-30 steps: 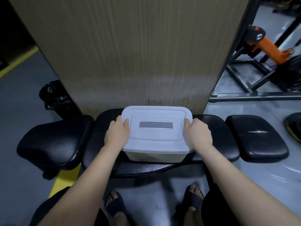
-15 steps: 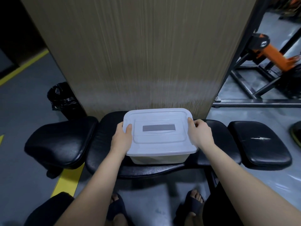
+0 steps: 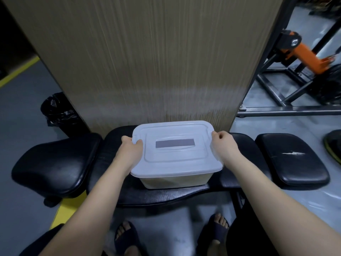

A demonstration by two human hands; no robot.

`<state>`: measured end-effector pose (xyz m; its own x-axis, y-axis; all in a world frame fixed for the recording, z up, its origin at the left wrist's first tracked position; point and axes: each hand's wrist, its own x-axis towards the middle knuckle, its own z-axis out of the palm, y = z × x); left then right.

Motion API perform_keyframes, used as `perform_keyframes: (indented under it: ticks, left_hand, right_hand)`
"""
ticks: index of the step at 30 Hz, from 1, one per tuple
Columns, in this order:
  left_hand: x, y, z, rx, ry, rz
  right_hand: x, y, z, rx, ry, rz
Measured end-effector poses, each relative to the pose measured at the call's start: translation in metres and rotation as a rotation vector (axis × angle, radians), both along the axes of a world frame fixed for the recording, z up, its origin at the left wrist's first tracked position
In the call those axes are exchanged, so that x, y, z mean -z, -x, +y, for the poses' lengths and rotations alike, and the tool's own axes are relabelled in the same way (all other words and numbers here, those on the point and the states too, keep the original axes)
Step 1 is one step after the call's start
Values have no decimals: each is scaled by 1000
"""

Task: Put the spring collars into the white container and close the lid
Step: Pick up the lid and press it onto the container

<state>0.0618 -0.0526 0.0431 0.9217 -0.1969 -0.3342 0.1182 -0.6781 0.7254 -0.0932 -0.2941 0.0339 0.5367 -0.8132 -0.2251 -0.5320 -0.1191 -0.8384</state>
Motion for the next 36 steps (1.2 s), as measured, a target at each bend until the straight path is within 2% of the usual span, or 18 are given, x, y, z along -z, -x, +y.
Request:
perform_keyframes:
  ticks: [3, 5, 7, 9, 11, 13, 19, 21, 24, 28, 36]
  left_hand:
    - [1, 2, 7, -13, 24, -15]
    - [2, 6, 12, -35, 57, -38]
    - [0, 8, 15, -63, 47, -129]
    - [-3, 11, 13, -33, 78, -219]
    - [-3, 15, 7, 88, 72, -248]
    - [2, 17, 1, 199, 5, -246]
    - [2, 8, 2, 231, 3, -112]
    - [2, 8, 5, 202, 87, -82]
    - [7, 9, 15, 9, 280, -52]
    - [10, 13, 20, -119, 135, -70]
    - [13, -21, -8, -141, 260, -108]
  right_hand:
    - [-7, -6, 1, -35, -4, 118]
    - [-14, -10, 1, 64, -11, 92]
    - [-22, -14, 3, 126, 95, 19]
    - [-22, -16, 5, -23, 241, 17]
    - [-14, -16, 7, -236, 328, 110]
    - [-7, -15, 6, -293, 254, 159]
    - [-10, -17, 10, -234, 205, 201]
    - [-10, -11, 11, -174, 142, 174]
    - [-13, 2, 10, -32, 85, 167]
    - [-5, 10, 15, -63, 153, 264]
    - [-7, -16, 7, 36, 131, 45]
